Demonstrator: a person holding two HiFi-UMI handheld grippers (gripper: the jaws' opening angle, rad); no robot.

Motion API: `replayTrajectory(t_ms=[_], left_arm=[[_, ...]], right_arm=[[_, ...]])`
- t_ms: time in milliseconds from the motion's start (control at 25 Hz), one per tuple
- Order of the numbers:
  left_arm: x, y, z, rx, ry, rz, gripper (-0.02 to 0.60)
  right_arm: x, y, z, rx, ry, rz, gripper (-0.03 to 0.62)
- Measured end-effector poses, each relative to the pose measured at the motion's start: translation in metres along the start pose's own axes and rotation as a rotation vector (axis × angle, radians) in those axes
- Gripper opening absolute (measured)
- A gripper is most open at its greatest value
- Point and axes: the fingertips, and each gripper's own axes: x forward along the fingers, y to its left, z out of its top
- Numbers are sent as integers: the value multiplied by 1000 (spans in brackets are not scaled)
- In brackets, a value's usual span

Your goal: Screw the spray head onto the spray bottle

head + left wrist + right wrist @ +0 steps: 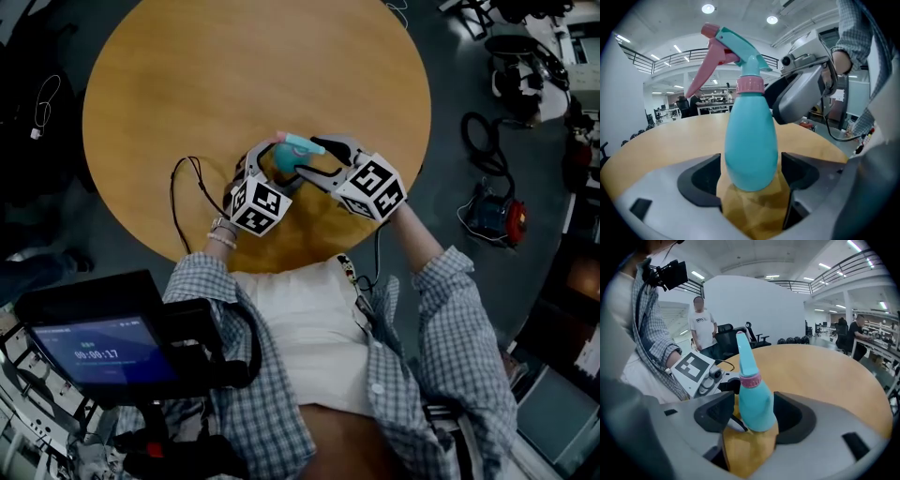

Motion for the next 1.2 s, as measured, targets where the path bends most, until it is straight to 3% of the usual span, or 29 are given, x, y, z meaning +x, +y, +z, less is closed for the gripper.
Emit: replayTrajectory(t_ms=[360,400,440,600,720,1000,1200], left_arm=[[-45,22,-24,-47,15,96,394],[-51,26,-27,-52,17,116,368],[-57,30,-29,-56,18,137,287],[-78,42,-37,-99,1,212,105],[-89,46,-41,-127,1,245,6],[-97,32,-31,-105,-16,227,6],[-94,27,-25,-113,-27,216,6]], right_arm=[[-31,-17,-38,147,-73,-170,235],[-34,-17,-43,153,-79,-201,217],[-36,-17,-47,154,-83,-235,180],[-38,-13,-57,156,-104,-342,28],[-36,-8,-60,165,-114,-376,-5],[-37,-3,-68,230,-153,-438,-6],[-35,0,-72,239,-139,-435,-6]])
